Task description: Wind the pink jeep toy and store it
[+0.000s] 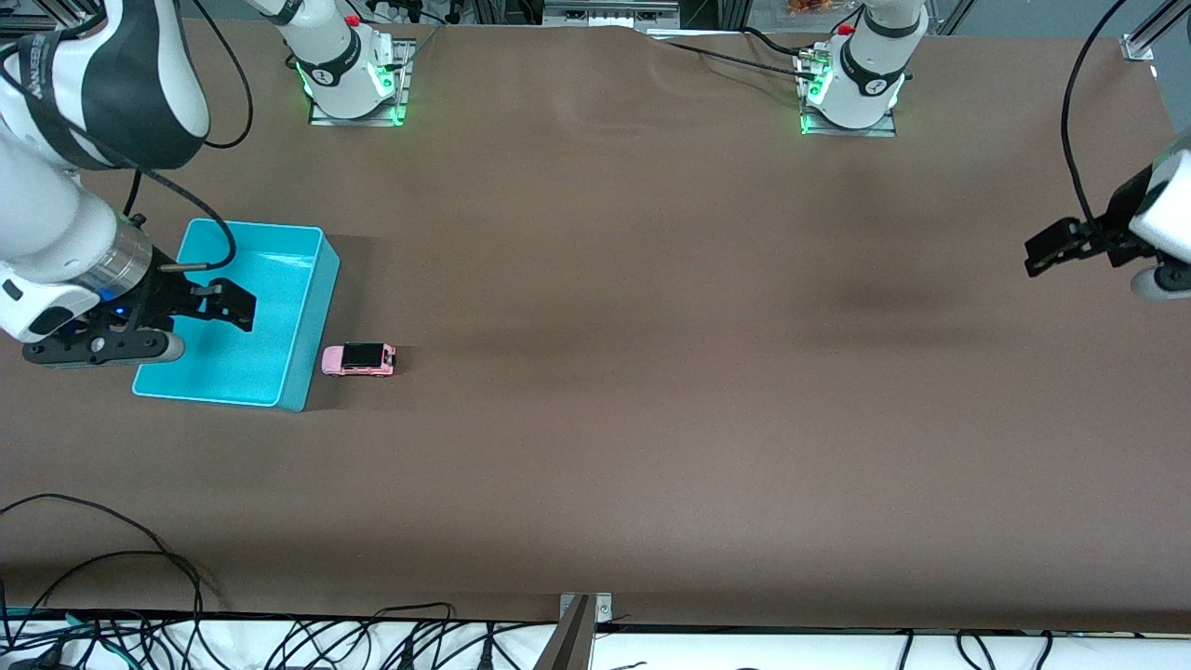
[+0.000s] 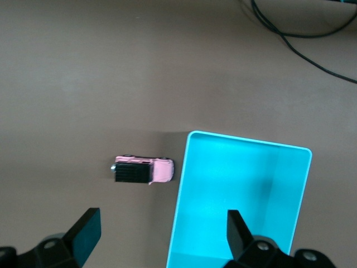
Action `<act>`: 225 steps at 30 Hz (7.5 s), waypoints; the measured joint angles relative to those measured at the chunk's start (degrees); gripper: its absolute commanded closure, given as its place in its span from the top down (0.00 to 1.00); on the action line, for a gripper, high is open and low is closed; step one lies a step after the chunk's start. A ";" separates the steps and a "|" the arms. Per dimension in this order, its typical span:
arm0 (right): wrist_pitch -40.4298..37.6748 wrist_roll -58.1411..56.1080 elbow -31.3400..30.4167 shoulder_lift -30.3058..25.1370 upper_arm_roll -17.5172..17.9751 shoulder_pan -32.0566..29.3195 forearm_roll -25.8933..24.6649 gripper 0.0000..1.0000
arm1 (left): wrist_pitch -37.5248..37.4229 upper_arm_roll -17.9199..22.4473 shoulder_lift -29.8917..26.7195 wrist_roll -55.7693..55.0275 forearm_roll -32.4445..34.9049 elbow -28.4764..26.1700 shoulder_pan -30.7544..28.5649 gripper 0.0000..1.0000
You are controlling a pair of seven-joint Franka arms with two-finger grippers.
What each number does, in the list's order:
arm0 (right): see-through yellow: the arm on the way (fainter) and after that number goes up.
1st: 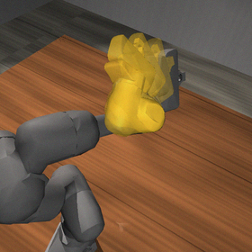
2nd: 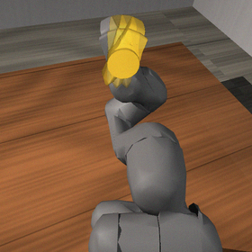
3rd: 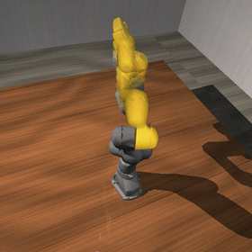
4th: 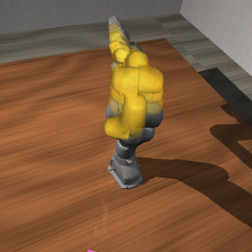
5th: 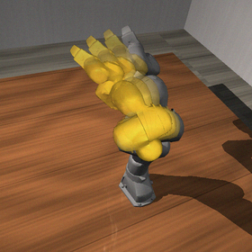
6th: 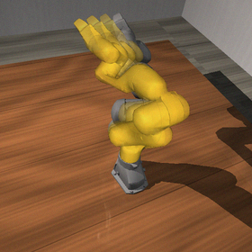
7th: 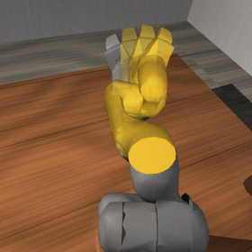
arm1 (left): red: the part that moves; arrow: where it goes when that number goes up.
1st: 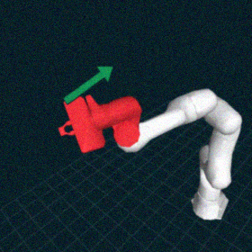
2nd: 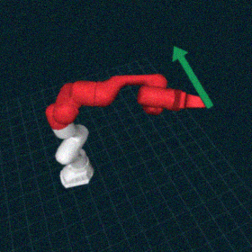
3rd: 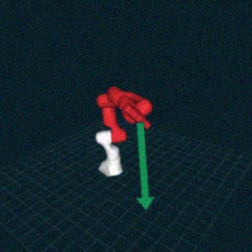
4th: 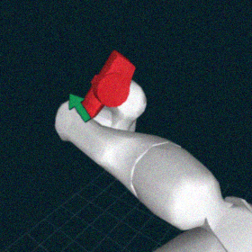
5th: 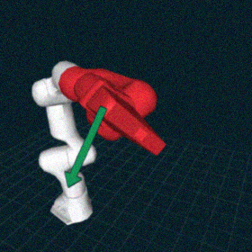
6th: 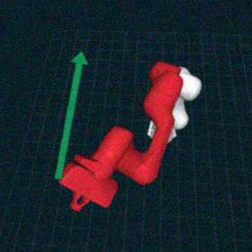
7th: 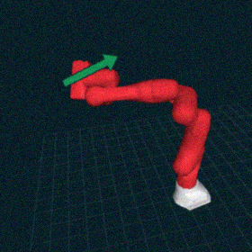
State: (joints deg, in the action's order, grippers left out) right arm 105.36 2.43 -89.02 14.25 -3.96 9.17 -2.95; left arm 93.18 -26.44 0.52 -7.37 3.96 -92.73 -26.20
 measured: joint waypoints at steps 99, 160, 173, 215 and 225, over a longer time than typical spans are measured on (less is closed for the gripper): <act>43.62 85.78 -28.87 14.31 7.89 -2.59 0.03 0.00 | 1.18 15.56 0.29 0.00 -2.81 -1.89 15.74 1.00; 18.18 5.48 -30.28 -1.71 -6.44 -7.78 0.71 0.00 | -0.98 30.25 1.97 -0.16 -2.81 -0.32 32.93 1.00; 33.33 3.56 -42.37 0.15 -7.38 -7.61 0.71 0.00 | -0.98 30.37 2.24 -0.18 -2.81 -0.31 32.87 1.00; 34.89 -1.63 -41.65 1.71 -9.58 -7.47 0.71 1.00 | -1.87 30.58 1.90 -0.18 -4.25 -0.49 32.61 1.00; 32.82 -1.64 -40.39 -5.99 -9.43 -7.30 0.70 1.00 | -2.11 30.59 1.55 -0.18 -4.24 -0.78 32.58 1.00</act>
State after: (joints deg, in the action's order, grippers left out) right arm 138.18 0.79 -129.41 8.26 -13.38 1.87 -2.25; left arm 91.07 4.15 2.08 -7.55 -0.28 -93.50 6.38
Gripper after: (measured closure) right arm 0.000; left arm 0.000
